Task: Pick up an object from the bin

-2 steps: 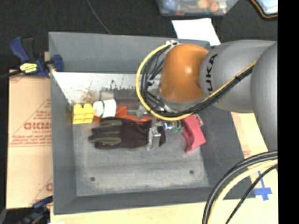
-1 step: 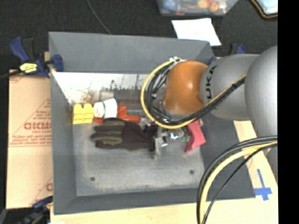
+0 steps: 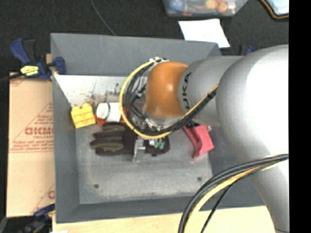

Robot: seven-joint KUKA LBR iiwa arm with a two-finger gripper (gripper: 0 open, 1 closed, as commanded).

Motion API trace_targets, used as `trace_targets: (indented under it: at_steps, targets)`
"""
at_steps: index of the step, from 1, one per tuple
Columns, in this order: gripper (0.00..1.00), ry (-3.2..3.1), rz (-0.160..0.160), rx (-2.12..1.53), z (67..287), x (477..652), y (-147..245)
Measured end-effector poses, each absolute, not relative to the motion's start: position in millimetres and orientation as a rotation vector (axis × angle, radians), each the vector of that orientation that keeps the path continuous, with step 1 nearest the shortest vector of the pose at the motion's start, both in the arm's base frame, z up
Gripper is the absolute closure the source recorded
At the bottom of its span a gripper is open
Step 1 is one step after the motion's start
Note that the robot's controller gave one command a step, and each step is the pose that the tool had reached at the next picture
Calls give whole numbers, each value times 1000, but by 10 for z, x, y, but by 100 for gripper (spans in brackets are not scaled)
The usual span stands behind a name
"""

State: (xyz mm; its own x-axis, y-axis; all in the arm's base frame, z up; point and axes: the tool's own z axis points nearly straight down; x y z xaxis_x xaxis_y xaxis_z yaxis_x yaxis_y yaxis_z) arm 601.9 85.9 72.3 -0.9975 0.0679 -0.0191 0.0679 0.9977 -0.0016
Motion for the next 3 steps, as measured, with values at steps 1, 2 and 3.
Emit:
trace_targets:
  at_steps: [1,2,3]
  targets:
    - [100,3099,-8,-429,754,5986,151]
    - [100,3099,-8,-428,754,5986,152]
    - [100,3104,-7,-428,860,5968,150]
